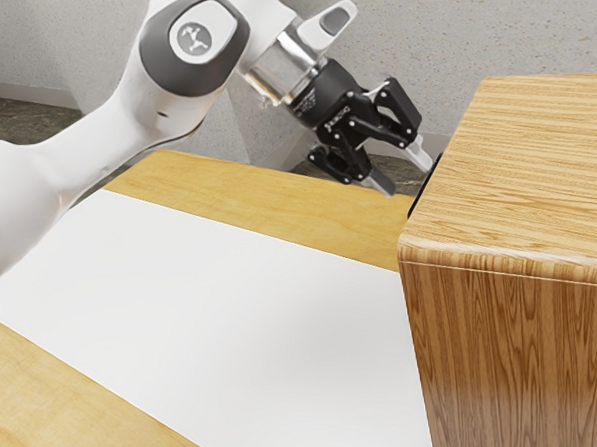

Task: Pull the drawer handle with one arm to open the drawer

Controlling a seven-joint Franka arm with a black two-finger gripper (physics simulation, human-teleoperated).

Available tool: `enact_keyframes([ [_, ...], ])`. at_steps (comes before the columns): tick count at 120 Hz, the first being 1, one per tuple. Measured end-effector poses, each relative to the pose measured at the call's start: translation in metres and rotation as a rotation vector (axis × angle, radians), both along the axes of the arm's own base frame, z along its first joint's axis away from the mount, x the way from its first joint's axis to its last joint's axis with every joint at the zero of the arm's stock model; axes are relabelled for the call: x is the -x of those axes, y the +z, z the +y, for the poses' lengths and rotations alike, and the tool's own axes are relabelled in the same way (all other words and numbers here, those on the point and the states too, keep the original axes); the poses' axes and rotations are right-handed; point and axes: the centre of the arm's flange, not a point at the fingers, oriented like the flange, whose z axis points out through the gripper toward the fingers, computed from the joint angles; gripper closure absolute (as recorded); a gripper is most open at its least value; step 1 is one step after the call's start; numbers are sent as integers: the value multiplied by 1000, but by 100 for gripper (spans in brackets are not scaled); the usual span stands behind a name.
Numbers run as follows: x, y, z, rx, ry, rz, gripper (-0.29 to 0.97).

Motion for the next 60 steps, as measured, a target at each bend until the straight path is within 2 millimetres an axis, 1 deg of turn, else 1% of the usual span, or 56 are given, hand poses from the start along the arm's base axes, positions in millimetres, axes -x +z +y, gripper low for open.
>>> enact_keyframes([
  [22,-6,-15,1,3,10,28,34],
  [50,-8,-19,-1,0,18,40,36],
  [60,-7,-16,5,-3,30,37,39],
])
